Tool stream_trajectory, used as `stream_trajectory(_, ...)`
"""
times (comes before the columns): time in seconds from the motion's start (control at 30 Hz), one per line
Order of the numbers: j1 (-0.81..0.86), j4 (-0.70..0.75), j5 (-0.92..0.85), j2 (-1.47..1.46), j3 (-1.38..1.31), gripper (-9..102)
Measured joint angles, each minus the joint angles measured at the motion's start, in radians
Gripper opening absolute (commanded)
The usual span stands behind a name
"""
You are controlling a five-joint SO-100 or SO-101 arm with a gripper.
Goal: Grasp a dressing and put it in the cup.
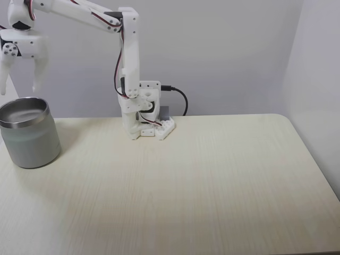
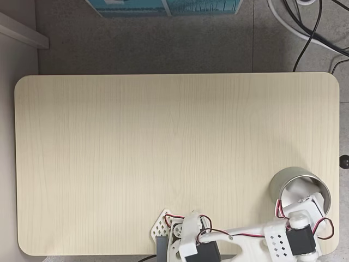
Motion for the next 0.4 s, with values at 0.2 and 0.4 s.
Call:
stream_trajectory(0.2,0.000,0.000,0.000,0.000,0.000,23)
stream_trajectory(0.4,-0.009,0.000,0.005,0.000,0.000,23)
